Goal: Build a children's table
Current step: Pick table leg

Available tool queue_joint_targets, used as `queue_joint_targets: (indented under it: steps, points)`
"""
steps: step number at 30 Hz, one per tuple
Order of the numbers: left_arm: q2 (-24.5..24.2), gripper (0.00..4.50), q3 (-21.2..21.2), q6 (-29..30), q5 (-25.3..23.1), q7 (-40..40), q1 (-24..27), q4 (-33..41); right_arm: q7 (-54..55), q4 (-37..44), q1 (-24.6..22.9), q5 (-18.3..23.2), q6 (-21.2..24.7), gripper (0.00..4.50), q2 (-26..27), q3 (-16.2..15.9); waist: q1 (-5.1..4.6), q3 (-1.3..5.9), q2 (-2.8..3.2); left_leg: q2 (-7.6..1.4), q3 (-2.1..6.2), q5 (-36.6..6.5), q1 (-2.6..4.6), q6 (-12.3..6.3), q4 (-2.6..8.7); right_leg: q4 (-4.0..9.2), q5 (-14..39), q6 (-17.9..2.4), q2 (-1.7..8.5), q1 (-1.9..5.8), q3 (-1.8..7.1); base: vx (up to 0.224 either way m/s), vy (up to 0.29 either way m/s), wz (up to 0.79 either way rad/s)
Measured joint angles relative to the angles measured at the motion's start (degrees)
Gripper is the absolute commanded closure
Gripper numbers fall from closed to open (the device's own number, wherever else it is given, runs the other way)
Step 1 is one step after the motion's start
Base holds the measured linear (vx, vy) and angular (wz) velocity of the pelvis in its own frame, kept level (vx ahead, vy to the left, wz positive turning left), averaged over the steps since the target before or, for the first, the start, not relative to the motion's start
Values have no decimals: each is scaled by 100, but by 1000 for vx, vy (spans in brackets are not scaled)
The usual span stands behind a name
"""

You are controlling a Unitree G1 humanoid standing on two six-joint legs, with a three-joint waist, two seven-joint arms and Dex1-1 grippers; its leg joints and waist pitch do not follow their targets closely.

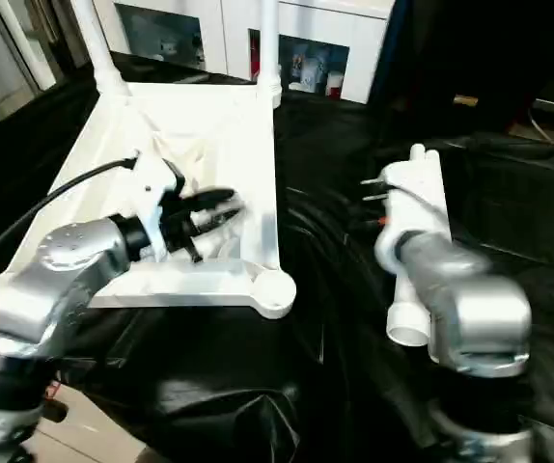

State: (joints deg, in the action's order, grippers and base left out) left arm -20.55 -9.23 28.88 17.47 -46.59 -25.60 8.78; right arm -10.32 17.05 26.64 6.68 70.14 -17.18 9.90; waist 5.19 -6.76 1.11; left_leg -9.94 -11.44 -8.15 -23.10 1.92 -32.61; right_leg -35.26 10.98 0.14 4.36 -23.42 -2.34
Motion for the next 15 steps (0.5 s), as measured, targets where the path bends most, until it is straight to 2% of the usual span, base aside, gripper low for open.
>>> queue_joint_targets:
  steps: [3, 6, 15]
  points:
    - [-97, 233, -208, 112, 77, -217, 79, 144, 27, -147, 42, -9, 184, 137, -106, 114, 0, 0, 0, 0, 0, 2, 3, 3, -1, -6, -1, 1, 0, 1, 0, 0, 0, 0]
    - [-121, 189, -248, 129, 69, -256, 80, 152, 52, -264, 44, -10, 261, 137, -150, 231, -1, 1, 1, 0, 0, 5, 6, 8, -2, -11, -6, 4, 0, 1, 1, 0, 0, 0]
    - [-294, 189, -484, 192, -143, -256, 104, 185, -85, -584, 44, 42, 890, 137, -457, 384, -1, 4, 3, -1, 0, 11, 10, 16, -10, -21, -16, 12, 0, 4, 3, 0, 0, 0]
